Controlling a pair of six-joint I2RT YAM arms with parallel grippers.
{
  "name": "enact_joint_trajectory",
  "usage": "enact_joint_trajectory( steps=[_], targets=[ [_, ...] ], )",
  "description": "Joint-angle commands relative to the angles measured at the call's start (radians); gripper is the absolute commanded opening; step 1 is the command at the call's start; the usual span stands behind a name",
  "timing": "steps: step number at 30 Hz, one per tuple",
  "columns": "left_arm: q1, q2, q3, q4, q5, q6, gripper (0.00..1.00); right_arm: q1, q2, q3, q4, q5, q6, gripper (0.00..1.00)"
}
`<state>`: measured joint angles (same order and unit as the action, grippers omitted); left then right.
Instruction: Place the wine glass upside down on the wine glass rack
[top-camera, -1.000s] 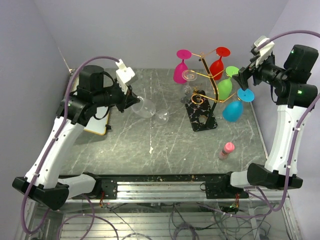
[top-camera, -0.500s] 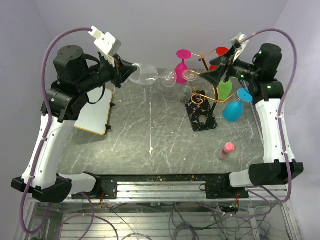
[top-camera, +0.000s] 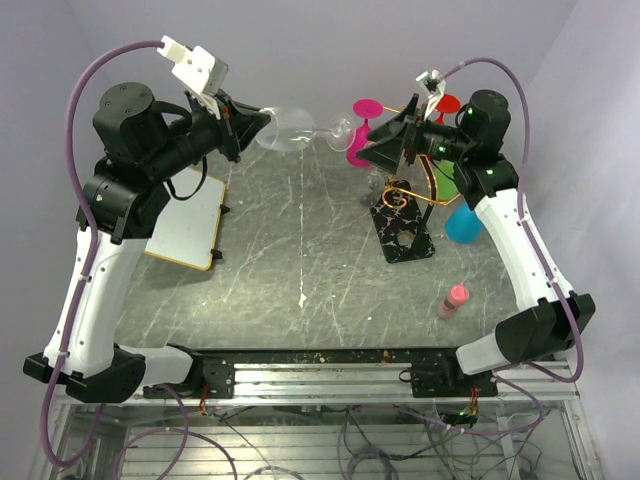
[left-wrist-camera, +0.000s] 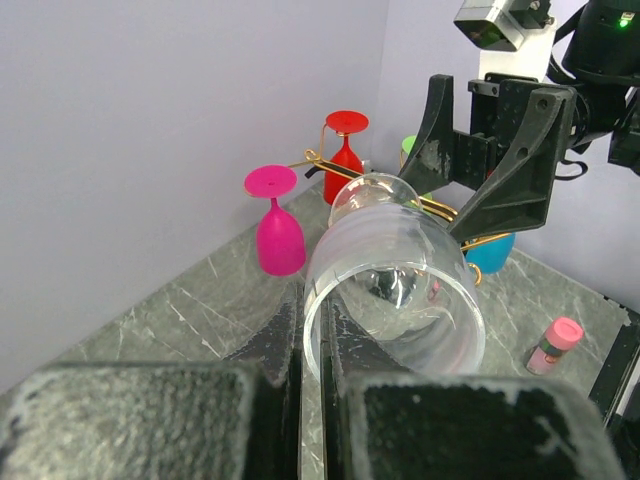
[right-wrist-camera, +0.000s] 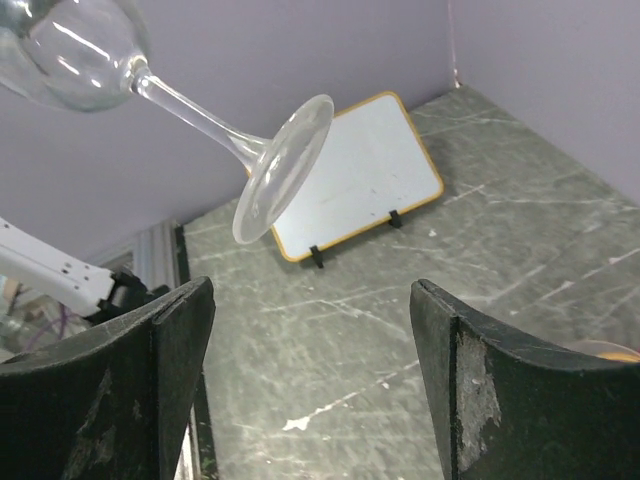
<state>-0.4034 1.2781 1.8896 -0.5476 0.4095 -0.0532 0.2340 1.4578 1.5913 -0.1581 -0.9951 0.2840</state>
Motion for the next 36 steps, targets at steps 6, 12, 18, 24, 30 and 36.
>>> enact_joint_trajectory(
  steps=[6,12,18,24,30,36],
  targets=[
    [0.023,0.008,0.005,0.109,0.003,-0.031,0.07,0.050,0.026,0.020,0.094,0.014,0.135,0.73],
    [0.023,0.016,-0.004,0.110,0.014,-0.011,0.07,0.062,0.043,0.046,0.088,0.048,0.154,0.67],
    [0.023,0.024,-0.010,0.106,0.026,0.005,0.07,0.074,0.071,0.085,0.064,0.093,0.161,0.57],
    [0.023,0.035,-0.017,0.103,0.038,0.016,0.07,0.090,0.096,0.122,0.036,0.119,0.154,0.46],
    [0.021,0.039,-0.021,0.101,0.041,0.028,0.07,0.100,0.115,0.127,0.034,0.141,0.171,0.36],
    [0.019,0.042,-0.017,0.097,0.037,0.038,0.07,0.104,0.133,0.132,0.034,0.147,0.183,0.26]
  ],
)
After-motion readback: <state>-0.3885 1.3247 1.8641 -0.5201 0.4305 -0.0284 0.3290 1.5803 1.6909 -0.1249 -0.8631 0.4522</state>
